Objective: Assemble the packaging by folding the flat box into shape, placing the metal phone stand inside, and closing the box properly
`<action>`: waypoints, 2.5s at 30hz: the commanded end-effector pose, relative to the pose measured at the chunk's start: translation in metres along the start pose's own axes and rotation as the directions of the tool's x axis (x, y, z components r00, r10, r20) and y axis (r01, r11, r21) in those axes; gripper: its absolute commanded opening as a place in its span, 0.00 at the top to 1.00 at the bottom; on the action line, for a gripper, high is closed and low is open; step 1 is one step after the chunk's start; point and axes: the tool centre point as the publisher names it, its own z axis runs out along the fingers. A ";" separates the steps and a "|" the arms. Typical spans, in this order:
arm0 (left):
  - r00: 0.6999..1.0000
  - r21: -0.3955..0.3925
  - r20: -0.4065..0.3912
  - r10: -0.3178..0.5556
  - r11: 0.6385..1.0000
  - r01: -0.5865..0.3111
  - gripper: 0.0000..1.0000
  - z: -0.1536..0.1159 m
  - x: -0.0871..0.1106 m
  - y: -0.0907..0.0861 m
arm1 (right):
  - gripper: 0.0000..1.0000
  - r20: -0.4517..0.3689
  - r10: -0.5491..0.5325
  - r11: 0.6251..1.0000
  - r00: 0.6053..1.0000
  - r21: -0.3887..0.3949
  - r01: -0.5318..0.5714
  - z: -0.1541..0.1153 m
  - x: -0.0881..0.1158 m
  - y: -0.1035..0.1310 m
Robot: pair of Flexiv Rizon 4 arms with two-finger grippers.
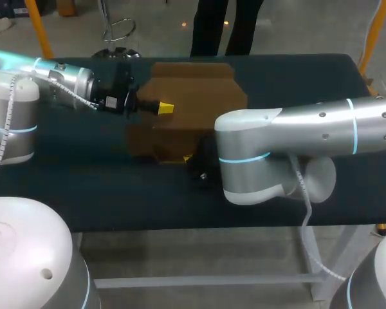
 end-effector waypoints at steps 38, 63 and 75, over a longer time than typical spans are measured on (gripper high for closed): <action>1.000 -0.002 -0.004 0.000 1.000 0.000 1.00 -0.001 -0.001 0.002 | 1.00 -0.137 -0.041 0.970 0.990 -0.242 0.007 -0.172 0.017 -0.004; 1.000 -0.002 -0.004 0.000 1.000 0.000 1.00 -0.001 -0.001 0.002 | 0.71 -0.299 -0.116 0.969 0.947 -0.243 0.042 -0.251 -0.029 -0.027; 1.000 -0.002 -0.004 0.000 1.000 0.000 1.00 -0.001 -0.001 0.002 | 0.50 -0.306 -0.130 0.976 0.943 -0.205 0.068 -0.249 -0.060 -0.036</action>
